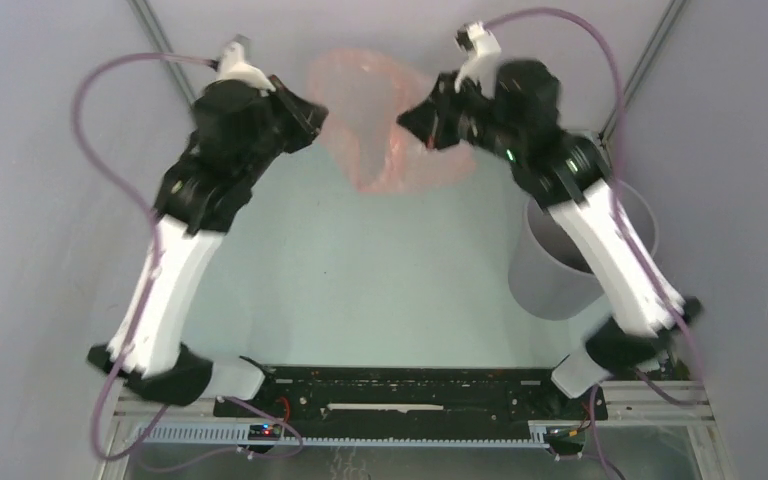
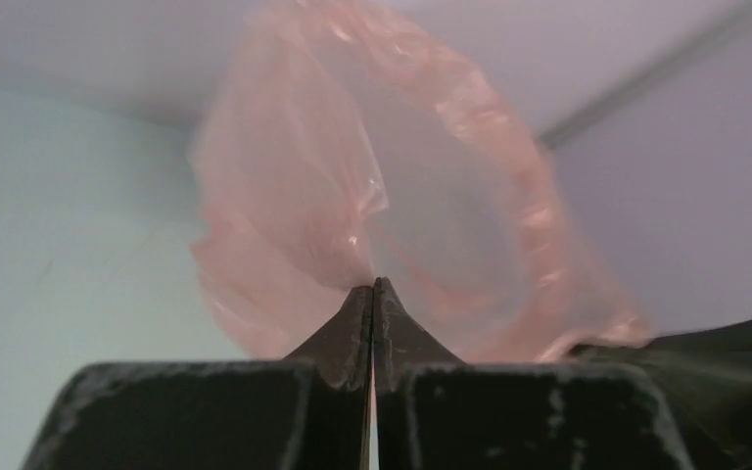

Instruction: Put the trash bags into the trash bin

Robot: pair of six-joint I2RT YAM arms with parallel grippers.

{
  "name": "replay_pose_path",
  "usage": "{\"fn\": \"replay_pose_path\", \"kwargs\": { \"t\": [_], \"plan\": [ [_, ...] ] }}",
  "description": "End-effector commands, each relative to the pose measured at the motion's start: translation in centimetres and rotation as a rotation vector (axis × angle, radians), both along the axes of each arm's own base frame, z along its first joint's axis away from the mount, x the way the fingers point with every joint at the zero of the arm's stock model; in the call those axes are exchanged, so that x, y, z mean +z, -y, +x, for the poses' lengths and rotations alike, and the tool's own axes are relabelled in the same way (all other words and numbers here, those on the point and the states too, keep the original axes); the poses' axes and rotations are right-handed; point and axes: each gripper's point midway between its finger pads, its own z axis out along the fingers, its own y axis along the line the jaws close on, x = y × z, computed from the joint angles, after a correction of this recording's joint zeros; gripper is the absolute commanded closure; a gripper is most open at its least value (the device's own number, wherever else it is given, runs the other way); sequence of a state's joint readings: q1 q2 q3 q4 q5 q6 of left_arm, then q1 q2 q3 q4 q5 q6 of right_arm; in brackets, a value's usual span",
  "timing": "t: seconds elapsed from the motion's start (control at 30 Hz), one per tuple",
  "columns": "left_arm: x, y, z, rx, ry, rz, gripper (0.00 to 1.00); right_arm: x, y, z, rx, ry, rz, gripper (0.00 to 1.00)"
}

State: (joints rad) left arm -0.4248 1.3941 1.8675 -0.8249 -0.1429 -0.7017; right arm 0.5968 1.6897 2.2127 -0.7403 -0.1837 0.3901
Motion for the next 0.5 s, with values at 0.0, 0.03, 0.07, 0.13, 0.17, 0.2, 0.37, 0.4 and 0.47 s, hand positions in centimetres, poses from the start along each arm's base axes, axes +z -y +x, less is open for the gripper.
{"fn": "replay_pose_path", "kwargs": {
  "t": [0.0,0.03,0.07,0.13,0.17,0.2,0.37,0.4,0.47],
  "plan": [
    [8.6,-2.4,-7.2,0.018,0.332,0.041,1.0,10.0,2.9,-10.4,0.042,0.605,0.046,1.0],
    [6.0,-2.6,-7.2,0.039,0.3,0.023,1.0,7.8,2.8,-10.5,0.046,0.611,0.06,1.0],
    [2.0,-2.7,-7.0,0.063,0.228,0.015,1.0,4.1,2.7,-9.8,0.039,0.56,0.05,1.0],
    [-8.8,-3.1,-7.2,0.093,0.0,0.037,1.0,-6.2,2.3,-8.0,0.062,0.346,-0.061,1.0],
    [-14.0,-2.6,-8.0,0.056,-0.109,0.046,1.0,-11.3,2.2,-7.6,0.087,0.221,-0.13,1.0],
    [-19.7,-2.8,-9.2,0.053,-0.242,0.07,1.0,-15.8,2.1,-7.8,0.125,0.108,-0.19,1.0],
    [-29.8,-2.2,-14.1,-0.036,-0.421,0.013,1.0,-28.3,2.4,-11.0,0.231,-0.258,-0.331,1.0],
    [-29.6,-2.3,-14.2,-0.035,-0.405,-0.001,1.0,-29.0,2.3,-11.3,0.232,-0.282,-0.329,1.0],
    [-28.1,-1.9,-13.7,-0.057,-0.355,-0.018,1.0,-28.8,1.8,-10.9,0.245,-0.287,-0.298,1.0]
  ]
}}
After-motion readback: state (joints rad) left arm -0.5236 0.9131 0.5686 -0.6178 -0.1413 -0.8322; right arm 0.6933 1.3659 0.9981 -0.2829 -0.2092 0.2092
